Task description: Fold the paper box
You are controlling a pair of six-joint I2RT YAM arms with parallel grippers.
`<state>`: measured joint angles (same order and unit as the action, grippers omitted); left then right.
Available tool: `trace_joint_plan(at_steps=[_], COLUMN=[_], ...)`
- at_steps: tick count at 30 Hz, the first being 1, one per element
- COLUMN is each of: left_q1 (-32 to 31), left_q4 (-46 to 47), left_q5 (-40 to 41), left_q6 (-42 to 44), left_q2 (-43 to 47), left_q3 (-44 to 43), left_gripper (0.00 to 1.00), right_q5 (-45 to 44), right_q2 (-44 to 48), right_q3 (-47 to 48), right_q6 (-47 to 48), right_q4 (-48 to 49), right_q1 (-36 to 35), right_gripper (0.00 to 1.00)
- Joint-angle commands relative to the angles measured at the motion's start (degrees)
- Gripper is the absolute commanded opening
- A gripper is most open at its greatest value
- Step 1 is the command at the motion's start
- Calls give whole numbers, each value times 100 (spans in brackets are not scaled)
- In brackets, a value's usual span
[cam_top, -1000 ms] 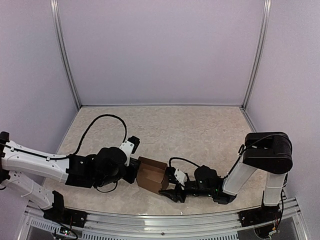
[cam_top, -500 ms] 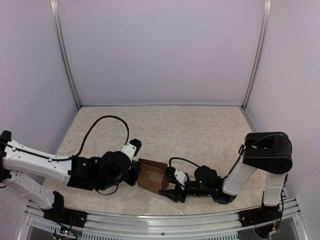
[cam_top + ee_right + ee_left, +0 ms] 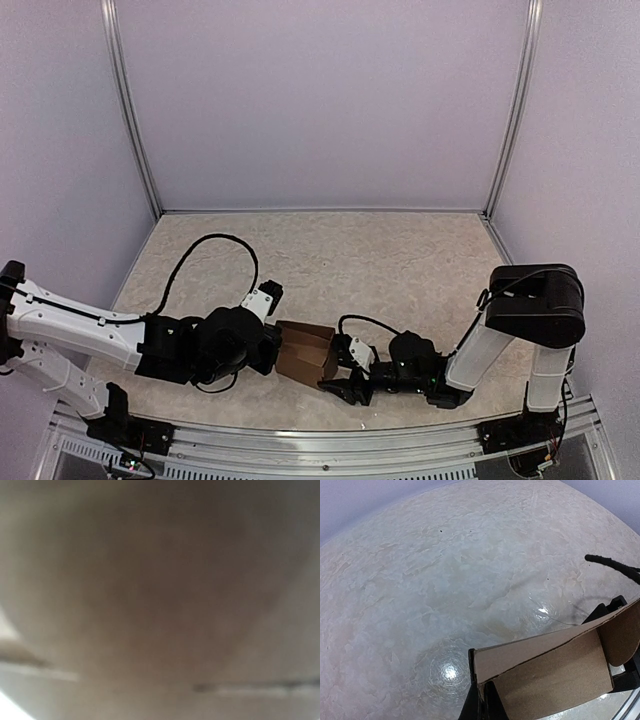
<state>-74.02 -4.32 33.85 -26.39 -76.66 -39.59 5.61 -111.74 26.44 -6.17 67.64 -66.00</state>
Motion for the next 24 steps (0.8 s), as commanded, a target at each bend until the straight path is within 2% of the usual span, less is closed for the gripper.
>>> trace_joint_plan(at_steps=[1, 12, 18, 24], left_q1=[-359, -359, -359, -359], left_q4=[-770, -1012, -1209, -1675], left_q5=[-1386, -1158, -972, -683], left_q6=[-72, -123, -177, -335], left_q2=[-326, -421, -450, -619], left_q3=[164, -37, -175, -551], left_gripper=[0, 0, 0, 0], right_q5=[-432, -451, -479, -378], right_q2=[303, 504, 705, 1465], right_q3=[78, -93, -263, -533], right_q6=[-224, -208, -95, 102], right_q4=[655, 450, 271, -402], right_q1=[43, 52, 59, 73], right_gripper=[55, 81, 87, 91])
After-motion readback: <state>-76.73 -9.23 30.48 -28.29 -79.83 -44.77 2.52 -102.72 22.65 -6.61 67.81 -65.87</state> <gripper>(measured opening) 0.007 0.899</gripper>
